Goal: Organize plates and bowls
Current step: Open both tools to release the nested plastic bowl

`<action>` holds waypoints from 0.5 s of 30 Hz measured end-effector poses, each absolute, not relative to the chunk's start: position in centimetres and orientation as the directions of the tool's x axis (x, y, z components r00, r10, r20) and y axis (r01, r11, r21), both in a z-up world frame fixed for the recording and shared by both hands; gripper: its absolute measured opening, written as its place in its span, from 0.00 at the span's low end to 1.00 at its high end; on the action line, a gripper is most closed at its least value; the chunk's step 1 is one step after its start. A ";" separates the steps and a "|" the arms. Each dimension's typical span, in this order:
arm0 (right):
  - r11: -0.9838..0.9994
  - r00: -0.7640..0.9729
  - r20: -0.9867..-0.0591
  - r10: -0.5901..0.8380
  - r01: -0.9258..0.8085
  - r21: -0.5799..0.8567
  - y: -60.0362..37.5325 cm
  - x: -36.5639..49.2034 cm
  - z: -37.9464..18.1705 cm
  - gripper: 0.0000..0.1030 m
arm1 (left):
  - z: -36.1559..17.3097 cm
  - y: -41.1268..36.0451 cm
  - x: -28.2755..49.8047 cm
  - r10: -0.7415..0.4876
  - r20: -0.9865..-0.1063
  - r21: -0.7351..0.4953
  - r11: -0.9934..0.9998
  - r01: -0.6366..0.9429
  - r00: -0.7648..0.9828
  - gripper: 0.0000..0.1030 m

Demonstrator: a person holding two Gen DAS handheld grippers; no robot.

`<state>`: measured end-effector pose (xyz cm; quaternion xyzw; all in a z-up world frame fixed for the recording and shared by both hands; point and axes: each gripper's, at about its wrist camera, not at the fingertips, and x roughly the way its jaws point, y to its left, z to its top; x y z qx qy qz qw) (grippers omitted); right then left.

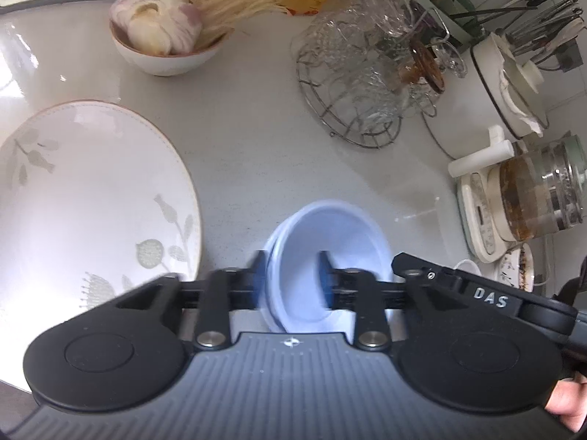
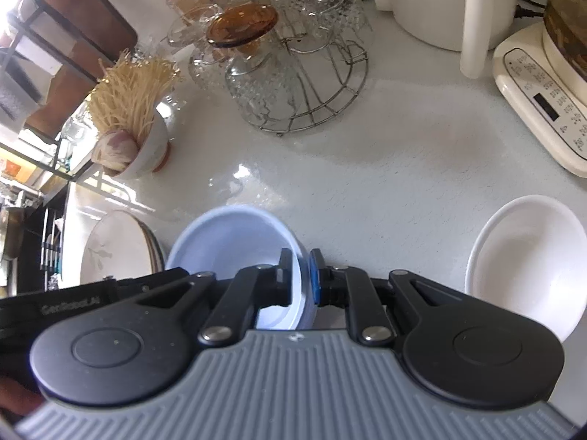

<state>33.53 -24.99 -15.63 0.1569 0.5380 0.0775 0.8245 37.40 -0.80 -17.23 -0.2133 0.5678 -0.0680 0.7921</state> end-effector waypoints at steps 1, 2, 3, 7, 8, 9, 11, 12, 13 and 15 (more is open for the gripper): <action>0.937 0.415 -0.859 0.300 0.043 0.348 -25.1 33.5 -15.6 0.42 | -17.1 -0.7 37.4 -0.347 -0.869 -0.413 0.901 -0.131 0.352 0.43; 0.936 0.422 -0.856 0.298 0.045 0.348 -25.2 33.4 -15.5 0.44 | -17.0 -0.7 37.4 -0.350 -0.867 -0.414 0.902 -0.125 0.355 0.43; 0.937 0.429 -0.854 0.295 0.043 0.345 -25.3 33.4 -15.3 0.44 | -16.9 -0.7 37.4 -0.351 -0.865 -0.415 0.902 -0.119 0.359 0.43; 0.938 0.467 -0.835 0.290 0.034 0.345 -25.4 33.0 -14.4 0.44 | -15.9 -0.9 37.4 -0.356 -0.854 -0.416 0.905 -0.087 0.379 0.43; 0.939 0.477 -0.831 0.285 0.033 0.341 -25.5 32.9 -14.0 0.44 | -15.6 -1.0 37.4 -0.359 -0.849 -0.417 0.906 -0.075 0.387 0.43; 0.940 0.489 -0.826 0.281 0.032 0.339 -25.6 32.8 -13.7 0.44 | -15.2 -1.1 37.4 -0.361 -0.843 -0.418 0.906 -0.062 0.398 0.43; 0.941 0.520 -0.808 0.276 0.024 0.336 -25.7 32.5 -12.8 0.44 | -14.2 -1.4 37.3 -0.354 -0.832 -0.404 0.914 -0.029 0.428 0.44; 0.943 0.538 -0.799 0.268 0.021 0.331 -25.7 32.3 -12.4 0.44 | -13.8 -1.7 37.4 -0.347 -0.828 -0.393 0.920 -0.014 0.441 0.44; 0.946 0.552 -0.792 0.259 0.018 0.322 -25.7 32.1 -12.0 0.44 | -13.3 -1.8 37.4 -0.344 -0.823 -0.385 0.923 0.001 0.453 0.44; 0.948 0.583 -0.773 0.250 0.015 0.318 -25.7 31.6 -11.2 0.44 | -12.3 -2.1 37.3 -0.354 -0.806 -0.384 0.923 0.035 0.475 0.44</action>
